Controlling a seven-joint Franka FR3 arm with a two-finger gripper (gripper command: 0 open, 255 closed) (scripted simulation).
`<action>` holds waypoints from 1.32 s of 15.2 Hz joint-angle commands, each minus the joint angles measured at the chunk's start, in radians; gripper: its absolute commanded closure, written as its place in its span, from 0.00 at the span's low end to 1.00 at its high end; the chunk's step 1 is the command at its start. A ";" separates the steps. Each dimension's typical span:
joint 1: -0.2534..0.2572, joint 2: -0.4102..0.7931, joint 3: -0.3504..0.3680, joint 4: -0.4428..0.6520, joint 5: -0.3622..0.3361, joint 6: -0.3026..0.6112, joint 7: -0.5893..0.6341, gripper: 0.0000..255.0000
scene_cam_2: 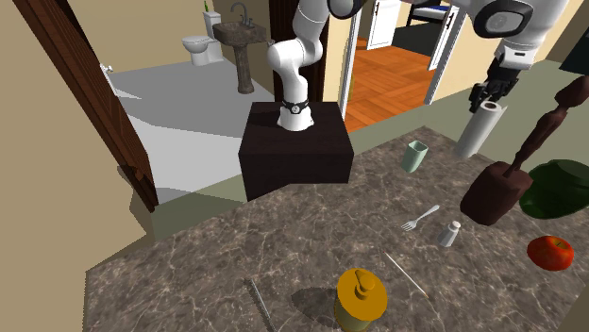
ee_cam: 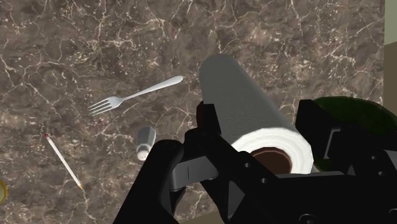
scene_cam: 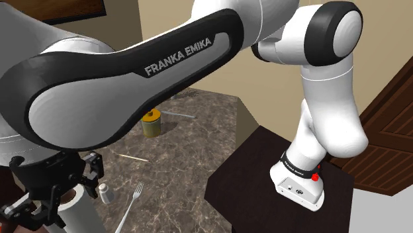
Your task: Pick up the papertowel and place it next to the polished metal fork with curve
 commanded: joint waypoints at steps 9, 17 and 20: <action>0.001 0.041 -0.015 -0.076 -0.022 0.113 0.005 1.00; 0.008 0.086 -0.032 -0.116 -0.044 0.194 0.011 1.00; 0.012 0.106 -0.039 -0.127 -0.053 0.223 0.014 1.00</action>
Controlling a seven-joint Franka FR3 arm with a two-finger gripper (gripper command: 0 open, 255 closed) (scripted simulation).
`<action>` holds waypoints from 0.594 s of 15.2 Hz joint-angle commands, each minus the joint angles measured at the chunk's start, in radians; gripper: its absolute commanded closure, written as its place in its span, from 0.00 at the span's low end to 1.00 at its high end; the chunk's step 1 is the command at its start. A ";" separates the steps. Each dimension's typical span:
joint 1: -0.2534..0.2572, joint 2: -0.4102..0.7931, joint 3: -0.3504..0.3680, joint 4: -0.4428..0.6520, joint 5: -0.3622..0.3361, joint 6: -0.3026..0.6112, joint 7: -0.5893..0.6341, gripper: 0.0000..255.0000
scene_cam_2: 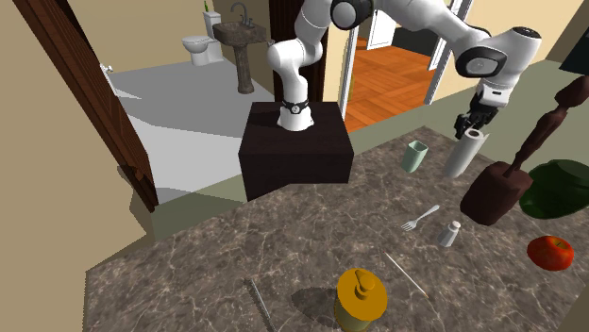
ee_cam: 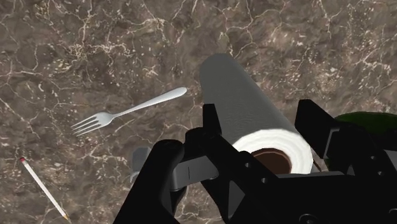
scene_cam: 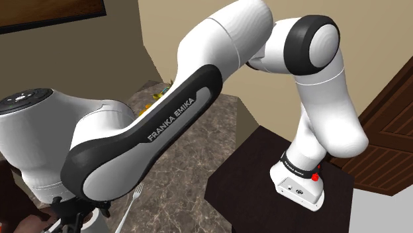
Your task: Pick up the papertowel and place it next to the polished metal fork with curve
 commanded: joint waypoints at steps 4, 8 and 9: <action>0.009 0.037 -0.014 -0.010 -0.016 0.045 0.005 1.00; 0.016 0.067 -0.025 -0.017 -0.029 0.081 0.008 1.00; 0.018 0.075 -0.028 -0.018 -0.033 0.090 0.009 1.00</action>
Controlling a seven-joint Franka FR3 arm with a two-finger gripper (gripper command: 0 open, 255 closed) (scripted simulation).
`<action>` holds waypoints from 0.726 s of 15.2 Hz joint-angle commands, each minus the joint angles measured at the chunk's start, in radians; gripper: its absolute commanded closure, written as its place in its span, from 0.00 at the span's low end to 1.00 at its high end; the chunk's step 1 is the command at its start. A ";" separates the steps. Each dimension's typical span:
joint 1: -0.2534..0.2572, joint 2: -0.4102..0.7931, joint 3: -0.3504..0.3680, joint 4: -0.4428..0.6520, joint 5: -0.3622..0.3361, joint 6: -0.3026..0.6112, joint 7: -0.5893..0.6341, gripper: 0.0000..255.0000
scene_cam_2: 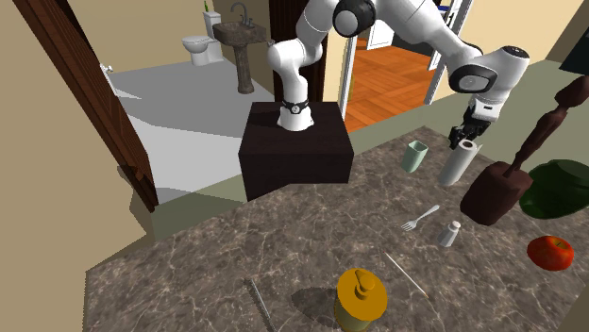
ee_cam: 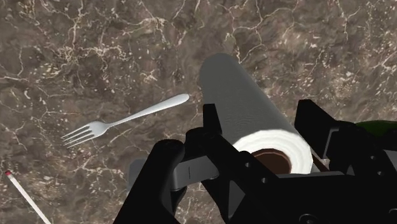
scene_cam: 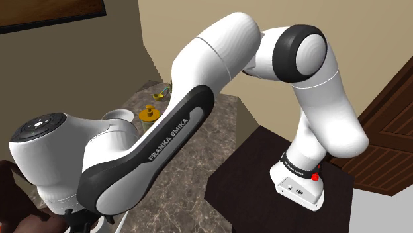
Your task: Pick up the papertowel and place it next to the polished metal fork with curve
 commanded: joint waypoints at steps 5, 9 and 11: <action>0.014 0.051 -0.019 0.000 -0.020 0.051 0.006 1.00; 0.023 0.086 -0.032 0.003 -0.033 0.082 0.009 1.00; 0.028 0.104 -0.039 0.006 -0.039 0.097 0.010 1.00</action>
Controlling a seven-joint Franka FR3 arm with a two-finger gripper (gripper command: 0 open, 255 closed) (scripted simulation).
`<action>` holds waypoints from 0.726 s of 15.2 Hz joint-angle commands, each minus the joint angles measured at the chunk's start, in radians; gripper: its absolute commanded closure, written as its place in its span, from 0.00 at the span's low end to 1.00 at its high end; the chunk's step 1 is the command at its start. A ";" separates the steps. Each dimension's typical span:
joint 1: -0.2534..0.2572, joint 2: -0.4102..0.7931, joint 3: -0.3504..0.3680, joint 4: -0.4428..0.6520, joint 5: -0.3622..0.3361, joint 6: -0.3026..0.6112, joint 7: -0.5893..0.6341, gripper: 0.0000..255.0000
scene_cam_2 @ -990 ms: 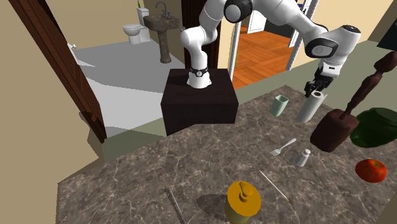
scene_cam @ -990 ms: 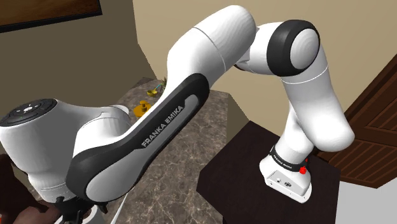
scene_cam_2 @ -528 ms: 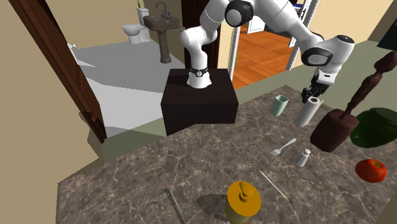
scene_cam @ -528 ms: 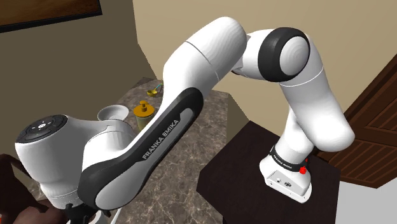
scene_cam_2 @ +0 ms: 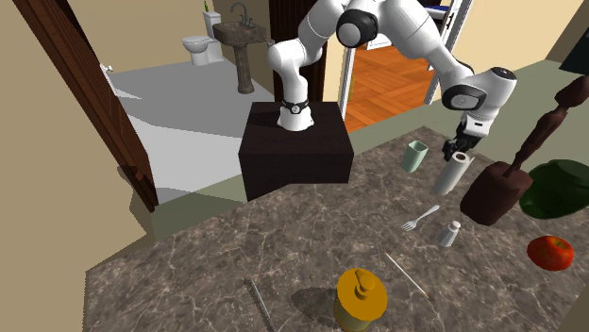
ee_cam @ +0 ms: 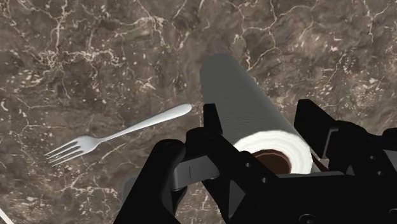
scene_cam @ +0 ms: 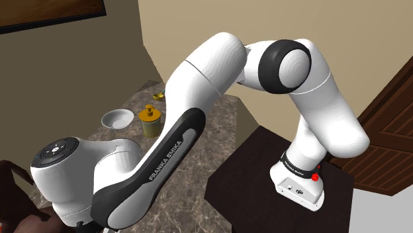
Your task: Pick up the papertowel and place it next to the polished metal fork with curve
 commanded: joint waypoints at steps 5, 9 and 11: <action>0.004 0.020 -0.008 0.002 -0.007 0.019 0.001 1.00; 0.004 0.020 -0.008 0.002 -0.007 0.019 0.001 1.00; 0.004 0.020 -0.008 0.002 -0.007 0.019 0.001 0.00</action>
